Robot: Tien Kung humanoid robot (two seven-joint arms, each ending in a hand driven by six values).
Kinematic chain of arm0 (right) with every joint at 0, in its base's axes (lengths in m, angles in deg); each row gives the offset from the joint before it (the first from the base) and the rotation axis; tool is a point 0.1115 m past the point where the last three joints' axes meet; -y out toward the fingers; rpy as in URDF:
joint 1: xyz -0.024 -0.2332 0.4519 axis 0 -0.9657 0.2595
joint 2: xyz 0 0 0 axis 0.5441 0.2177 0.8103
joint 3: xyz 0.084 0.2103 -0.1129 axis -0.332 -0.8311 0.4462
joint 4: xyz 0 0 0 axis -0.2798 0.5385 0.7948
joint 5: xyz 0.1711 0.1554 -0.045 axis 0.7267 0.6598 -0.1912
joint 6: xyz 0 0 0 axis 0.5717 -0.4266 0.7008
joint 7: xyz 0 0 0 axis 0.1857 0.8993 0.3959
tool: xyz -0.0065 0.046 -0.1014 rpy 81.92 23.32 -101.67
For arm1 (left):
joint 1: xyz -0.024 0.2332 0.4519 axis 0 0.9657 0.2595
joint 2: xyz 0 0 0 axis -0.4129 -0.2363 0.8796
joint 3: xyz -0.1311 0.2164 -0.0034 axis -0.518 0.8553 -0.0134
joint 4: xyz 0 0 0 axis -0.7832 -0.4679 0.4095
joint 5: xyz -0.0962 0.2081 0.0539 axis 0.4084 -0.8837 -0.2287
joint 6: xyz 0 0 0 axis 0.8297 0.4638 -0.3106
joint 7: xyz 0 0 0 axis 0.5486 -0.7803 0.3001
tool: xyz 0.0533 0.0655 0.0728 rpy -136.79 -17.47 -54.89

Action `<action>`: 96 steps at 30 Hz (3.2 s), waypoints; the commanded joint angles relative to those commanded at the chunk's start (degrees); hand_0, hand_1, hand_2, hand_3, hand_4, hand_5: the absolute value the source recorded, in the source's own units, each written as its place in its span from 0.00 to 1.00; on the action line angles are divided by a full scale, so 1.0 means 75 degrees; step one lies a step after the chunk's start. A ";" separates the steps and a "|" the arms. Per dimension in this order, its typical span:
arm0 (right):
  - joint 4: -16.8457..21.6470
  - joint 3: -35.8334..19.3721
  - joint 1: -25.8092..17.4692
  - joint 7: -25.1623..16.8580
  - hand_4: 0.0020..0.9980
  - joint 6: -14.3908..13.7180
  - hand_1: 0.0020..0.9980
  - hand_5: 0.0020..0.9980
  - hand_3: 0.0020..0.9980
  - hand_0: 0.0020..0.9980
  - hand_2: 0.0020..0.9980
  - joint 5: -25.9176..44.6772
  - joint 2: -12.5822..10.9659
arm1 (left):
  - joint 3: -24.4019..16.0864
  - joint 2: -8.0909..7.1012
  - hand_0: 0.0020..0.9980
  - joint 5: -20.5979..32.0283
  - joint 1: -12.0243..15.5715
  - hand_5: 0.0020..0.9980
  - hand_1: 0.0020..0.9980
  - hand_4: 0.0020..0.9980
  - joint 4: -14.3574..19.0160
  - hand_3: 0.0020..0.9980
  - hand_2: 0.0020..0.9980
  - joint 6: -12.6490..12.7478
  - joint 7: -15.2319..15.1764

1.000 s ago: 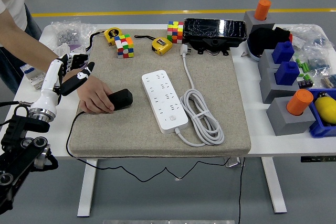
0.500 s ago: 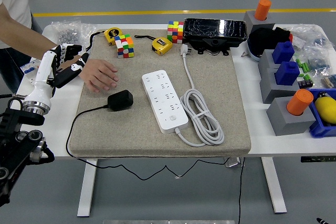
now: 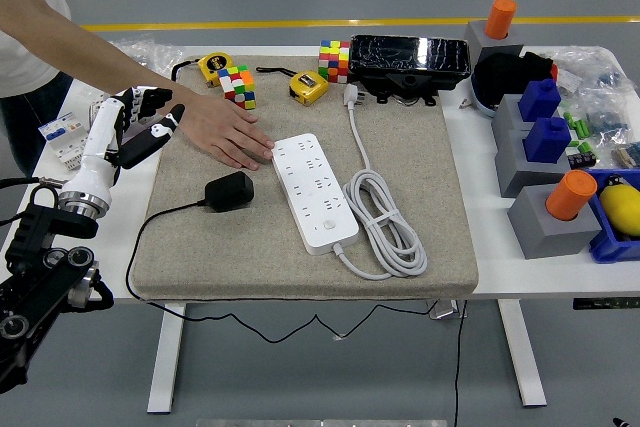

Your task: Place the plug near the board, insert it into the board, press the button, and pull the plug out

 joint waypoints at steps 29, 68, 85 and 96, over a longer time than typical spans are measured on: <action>0.0192 -0.0506 -0.0234 -0.0062 0.90 -0.0073 0.64 0.42 0.56 0.53 0.64 -0.0251 -0.0007 | 0.1785 0.0231 0.81 -0.3616 -0.0485 0.30 0.76 0.99 -0.1122 0.80 0.75 0.0147 0.0855; 0.0227 -0.0476 -0.0168 -0.0108 0.89 -0.0115 0.64 0.41 0.55 0.53 0.63 -0.0215 -0.0035 | 0.2159 0.0527 0.38 -0.3590 -0.1073 0.11 0.37 0.57 -0.1924 0.50 0.39 -0.0106 0.1621; 0.0241 -0.0437 -0.0147 -0.0123 0.89 -0.0127 0.64 0.41 0.55 0.53 0.63 -0.0200 -0.0040 | 0.2627 0.0693 0.37 -0.3060 -0.1356 0.07 0.35 0.54 -0.1534 0.48 0.38 0.0174 0.0646; 0.0214 -0.0319 -0.0127 -0.0115 0.89 -0.0125 0.64 0.41 0.55 0.53 0.63 -0.0145 -0.0064 | 0.3151 0.0976 0.37 -0.3004 -0.1795 0.06 0.35 0.53 -0.1924 0.48 0.37 0.0234 0.0729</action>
